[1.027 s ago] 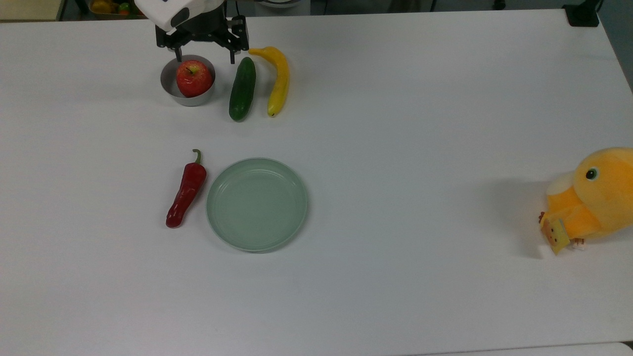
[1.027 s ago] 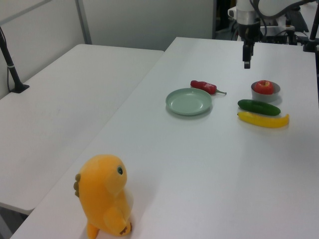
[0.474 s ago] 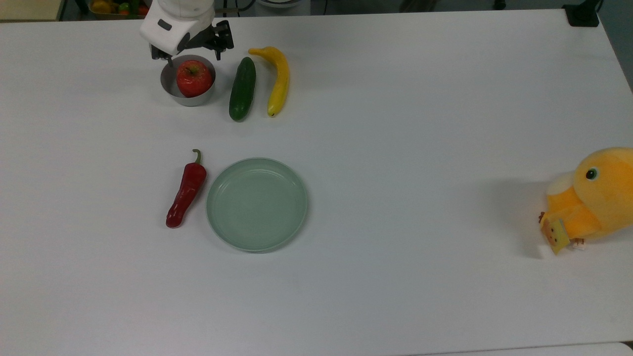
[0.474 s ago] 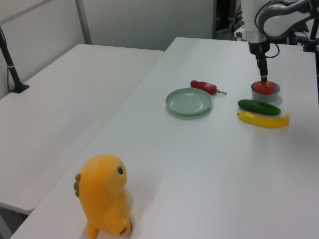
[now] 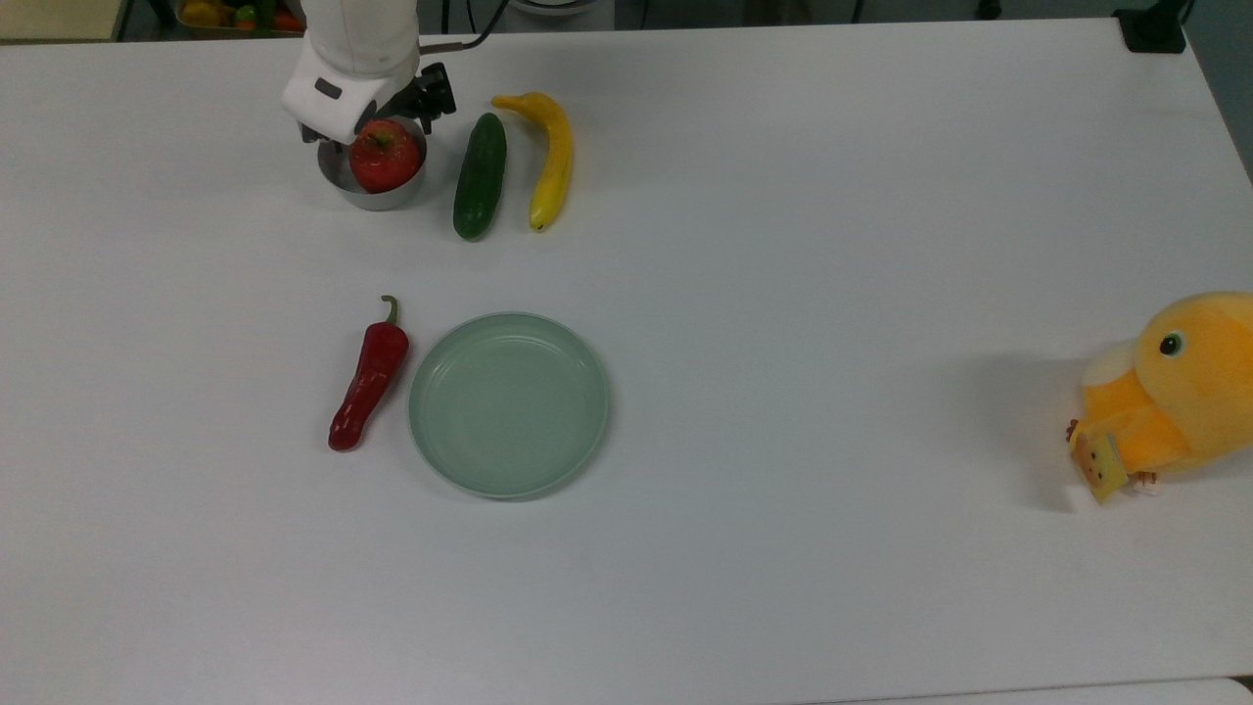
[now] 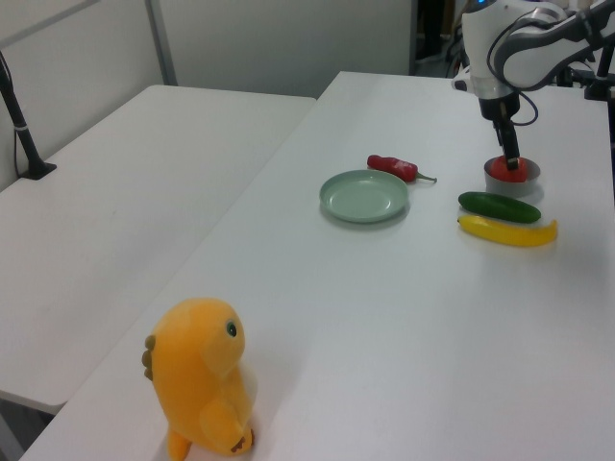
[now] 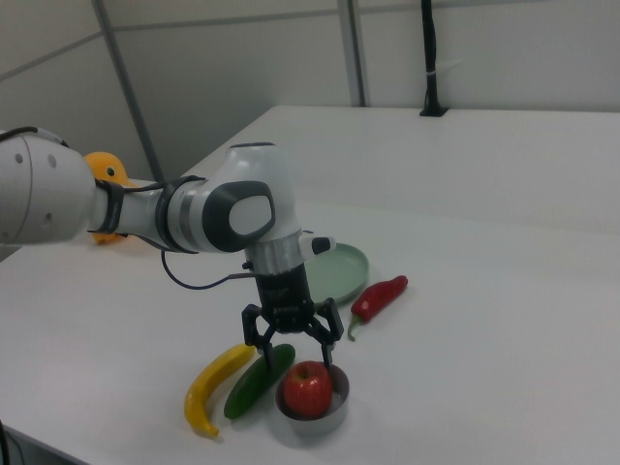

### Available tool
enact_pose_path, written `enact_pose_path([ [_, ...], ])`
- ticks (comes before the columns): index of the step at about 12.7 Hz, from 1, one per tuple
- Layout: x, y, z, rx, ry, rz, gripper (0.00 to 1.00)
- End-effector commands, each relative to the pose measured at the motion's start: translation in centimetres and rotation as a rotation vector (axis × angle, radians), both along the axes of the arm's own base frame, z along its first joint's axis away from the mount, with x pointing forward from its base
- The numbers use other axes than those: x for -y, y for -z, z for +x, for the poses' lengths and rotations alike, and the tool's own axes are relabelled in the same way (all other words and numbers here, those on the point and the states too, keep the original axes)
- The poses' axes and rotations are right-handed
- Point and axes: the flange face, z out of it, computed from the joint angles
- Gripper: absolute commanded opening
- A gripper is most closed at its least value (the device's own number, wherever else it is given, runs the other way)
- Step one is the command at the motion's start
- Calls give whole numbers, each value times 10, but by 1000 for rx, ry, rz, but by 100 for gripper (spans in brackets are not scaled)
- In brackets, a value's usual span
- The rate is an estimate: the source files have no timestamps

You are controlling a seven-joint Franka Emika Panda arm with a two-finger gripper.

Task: Red apple placed in the center of the desktop
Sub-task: 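Close the gripper around the red apple inside the bowl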

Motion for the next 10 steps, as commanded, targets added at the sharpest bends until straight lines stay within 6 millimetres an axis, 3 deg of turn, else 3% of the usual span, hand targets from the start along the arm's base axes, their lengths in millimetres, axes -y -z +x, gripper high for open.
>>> enact_pose_path([
  [1,-1,13,0,-10,-37,-13,100],
  [3,-1,16,0,-16,-37,-12,100],
  [4,-1,19,0,-24,-45,-20,91],
  [6,0,21,0,-25,-50,-26,48],
  [7,0,21,1,-17,-51,-25,41],
  [10,-1,21,1,-16,-53,-26,37],
])
